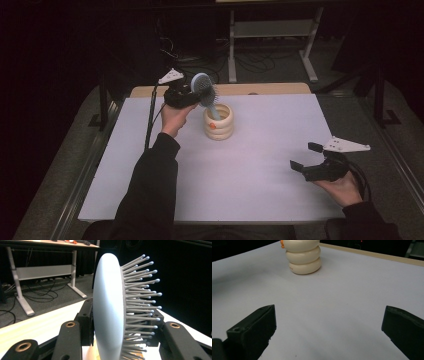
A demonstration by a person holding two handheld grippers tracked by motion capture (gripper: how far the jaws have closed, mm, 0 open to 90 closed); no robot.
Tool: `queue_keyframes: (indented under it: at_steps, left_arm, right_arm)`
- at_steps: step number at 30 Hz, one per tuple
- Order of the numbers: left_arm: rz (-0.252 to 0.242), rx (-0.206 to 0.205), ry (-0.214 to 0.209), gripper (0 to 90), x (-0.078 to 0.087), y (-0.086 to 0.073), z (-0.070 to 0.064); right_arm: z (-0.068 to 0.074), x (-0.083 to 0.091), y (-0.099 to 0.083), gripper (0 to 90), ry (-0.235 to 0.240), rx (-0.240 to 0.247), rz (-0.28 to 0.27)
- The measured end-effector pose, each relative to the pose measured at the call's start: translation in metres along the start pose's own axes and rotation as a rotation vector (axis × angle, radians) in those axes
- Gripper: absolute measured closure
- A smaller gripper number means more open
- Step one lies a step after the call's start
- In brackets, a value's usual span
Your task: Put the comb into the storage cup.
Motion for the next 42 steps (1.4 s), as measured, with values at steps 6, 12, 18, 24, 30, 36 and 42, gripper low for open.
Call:
queue_keyframes:
  at_steps: [6, 12, 18, 24, 30, 36, 42]
  left_arm:
    - [0.012, 0.005, -0.005, 53.2, -0.005, -0.007, -0.002]
    - [0.011, 0.015, -0.012, 53.1, -0.008, -0.010, -0.003]
    - [0.006, 0.043, -0.017, 53.1, -0.011, -0.017, -0.003]
    - [-0.009, 0.094, -0.026, 52.7, -0.012, -0.020, 0.001]
    - [0.003, 0.113, 0.000, 47.8, -0.011, -0.021, 0.006]
    - [0.007, 0.170, -0.052, 30.1, -0.006, -0.019, 0.008]
    - [0.069, 0.152, -0.025, 1.0, -0.004, -0.024, 0.012]
  right_arm:
    - [0.000, 0.000, 0.000, 0.0, 0.003, 0.001, -0.001]
    - [0.001, 0.000, -0.001, 0.0, 0.001, 0.008, 0.003]
    - [0.002, -0.001, -0.001, 0.0, 0.004, 0.013, 0.006]
    - [0.001, -0.001, -0.001, 0.0, 0.002, 0.006, 0.010]
    - [0.001, -0.001, -0.002, 0.0, 0.004, 0.002, 0.013]
    - [0.001, -0.003, -0.003, 0.0, 0.007, -0.003, 0.027]
    - [0.002, -0.004, -0.003, 0.0, 0.014, 0.001, 0.034]
Point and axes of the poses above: each handheld gripper's, and its own axes: x roughly backward along the jaws, y roughly out of its top, z roughly to its left, the point moved 7 cm from there along -x, roughly forward along the jaws, and after that the axes turned 7 degrees about y, right-handed, at the moved point
